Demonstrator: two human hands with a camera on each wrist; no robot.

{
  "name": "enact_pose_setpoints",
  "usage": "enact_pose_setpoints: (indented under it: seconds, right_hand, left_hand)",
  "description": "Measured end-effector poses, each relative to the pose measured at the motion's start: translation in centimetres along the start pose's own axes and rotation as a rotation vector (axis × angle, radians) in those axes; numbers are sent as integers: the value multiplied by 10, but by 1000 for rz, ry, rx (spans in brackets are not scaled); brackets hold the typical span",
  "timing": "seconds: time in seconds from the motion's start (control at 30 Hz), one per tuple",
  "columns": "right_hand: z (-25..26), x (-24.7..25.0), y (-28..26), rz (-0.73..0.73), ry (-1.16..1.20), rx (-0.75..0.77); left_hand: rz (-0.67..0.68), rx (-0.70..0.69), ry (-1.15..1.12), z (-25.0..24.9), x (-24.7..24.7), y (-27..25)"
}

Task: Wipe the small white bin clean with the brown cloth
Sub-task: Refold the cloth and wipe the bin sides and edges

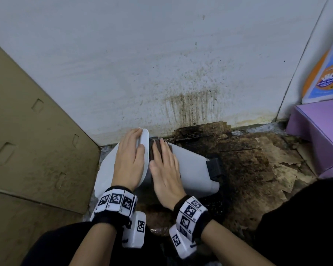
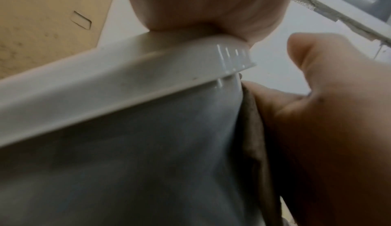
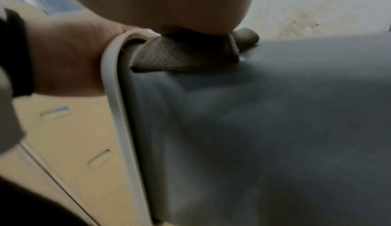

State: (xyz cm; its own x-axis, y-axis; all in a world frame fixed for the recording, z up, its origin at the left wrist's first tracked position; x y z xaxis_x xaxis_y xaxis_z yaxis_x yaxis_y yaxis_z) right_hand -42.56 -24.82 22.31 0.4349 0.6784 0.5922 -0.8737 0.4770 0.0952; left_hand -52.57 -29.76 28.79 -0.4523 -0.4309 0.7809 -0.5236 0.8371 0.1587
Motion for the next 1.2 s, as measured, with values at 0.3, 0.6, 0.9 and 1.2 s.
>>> enact_pose_setpoints:
  seconds: [0.3,0.6,0.9,1.2]
  right_hand:
    - [-52,19,24,43,97,-73]
    - [-142,26,-7,-73,143,-332]
    - [-80,15,12,-156,118,-323]
    - [-40,7,1,-192,-81,78]
  left_hand:
    - [26,-13,-2,-1,-3,1]
    - [6,13,-16,-2,0,-1]
    - [-26,-1,23,-4,-2,-1]
    - [-8,4,17,1,-2,-3]
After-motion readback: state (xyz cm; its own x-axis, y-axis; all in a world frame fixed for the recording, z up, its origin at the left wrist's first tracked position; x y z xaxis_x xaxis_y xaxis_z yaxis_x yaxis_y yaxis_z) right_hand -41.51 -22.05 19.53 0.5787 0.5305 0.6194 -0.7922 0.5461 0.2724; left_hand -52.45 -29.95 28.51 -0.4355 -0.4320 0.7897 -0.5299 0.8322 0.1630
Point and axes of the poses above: each hand's wrist, its own y-axis towards the middle knuckle, its own x-axis out of the back of the hand, z = x × y, the point moved 5 cm from there along y, towards the middle knuckle, and after that the axes turned 11 degrees about z, right-handed, at the moved point
